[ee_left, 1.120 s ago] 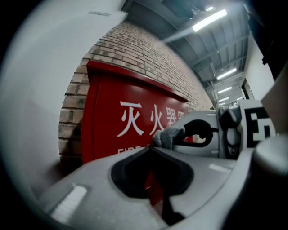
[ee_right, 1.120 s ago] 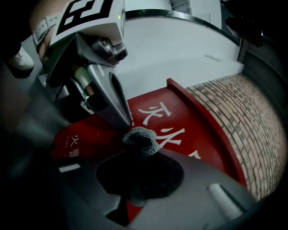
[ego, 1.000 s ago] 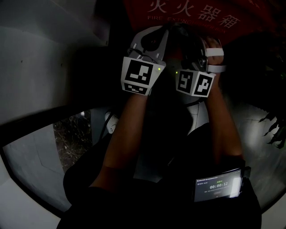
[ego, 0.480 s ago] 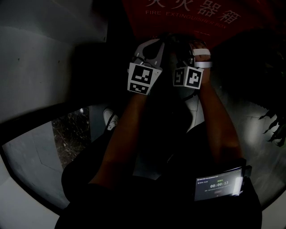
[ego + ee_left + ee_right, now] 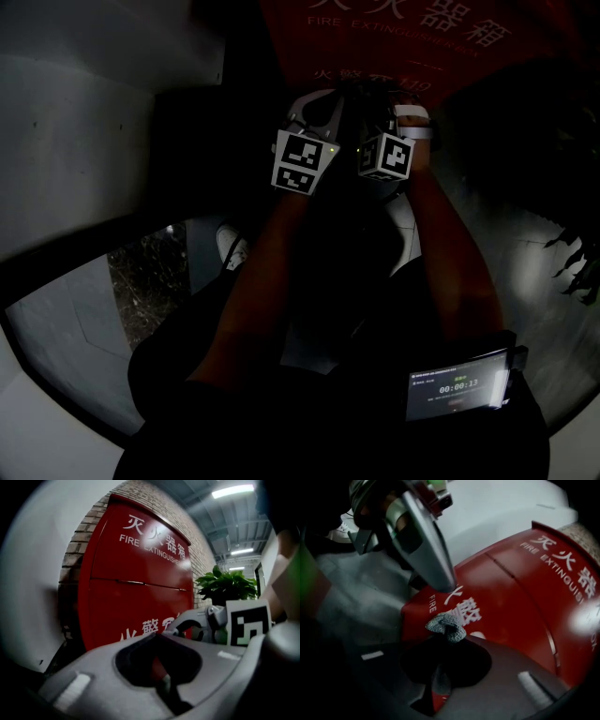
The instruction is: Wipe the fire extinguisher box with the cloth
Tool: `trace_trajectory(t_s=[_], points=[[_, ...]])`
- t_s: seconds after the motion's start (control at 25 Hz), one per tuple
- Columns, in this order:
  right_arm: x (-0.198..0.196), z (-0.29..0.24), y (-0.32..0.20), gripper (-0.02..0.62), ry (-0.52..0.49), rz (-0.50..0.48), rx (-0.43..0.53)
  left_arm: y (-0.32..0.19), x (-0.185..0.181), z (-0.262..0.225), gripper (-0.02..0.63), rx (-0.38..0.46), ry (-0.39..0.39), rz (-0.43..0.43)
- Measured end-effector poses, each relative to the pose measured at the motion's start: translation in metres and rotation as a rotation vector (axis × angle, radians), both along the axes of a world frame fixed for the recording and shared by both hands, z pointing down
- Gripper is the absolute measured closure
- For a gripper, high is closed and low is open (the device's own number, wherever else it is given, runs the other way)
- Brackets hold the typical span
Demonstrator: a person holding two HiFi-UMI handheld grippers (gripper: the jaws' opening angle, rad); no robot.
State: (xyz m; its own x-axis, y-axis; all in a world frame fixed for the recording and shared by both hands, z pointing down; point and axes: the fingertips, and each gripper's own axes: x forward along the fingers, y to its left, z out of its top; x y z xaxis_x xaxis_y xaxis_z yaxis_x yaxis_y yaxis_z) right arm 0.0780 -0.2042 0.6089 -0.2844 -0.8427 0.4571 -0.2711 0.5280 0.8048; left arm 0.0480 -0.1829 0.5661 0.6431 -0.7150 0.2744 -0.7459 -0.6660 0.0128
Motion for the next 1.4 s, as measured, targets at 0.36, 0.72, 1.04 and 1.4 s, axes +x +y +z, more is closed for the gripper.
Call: trace_trajectory(t_s=[0.36, 0.72, 1.04, 1.4], points=[[0.007, 0.063, -0.001, 0.56, 0.103, 0.031, -0.124, -0.003, -0.004, 0.025, 0.604, -0.052, -0.028, 0.0], [0.005, 0.118, 0.003, 0.561, 0.108, 0.081, -0.304, -0.005, -0.02, 0.03, 0.604, -0.067, -0.035, -0.033], [-0.003, 0.139, 0.007, 0.561, 0.117, 0.111, -0.396, -0.005, -0.038, 0.026, 0.604, -0.066, -0.036, -0.066], [-0.049, 0.01, 0.015, 0.561, -0.031, -0.018, -0.161, -0.017, -0.038, -0.04, 0.604, 0.056, 0.042, -0.11]])
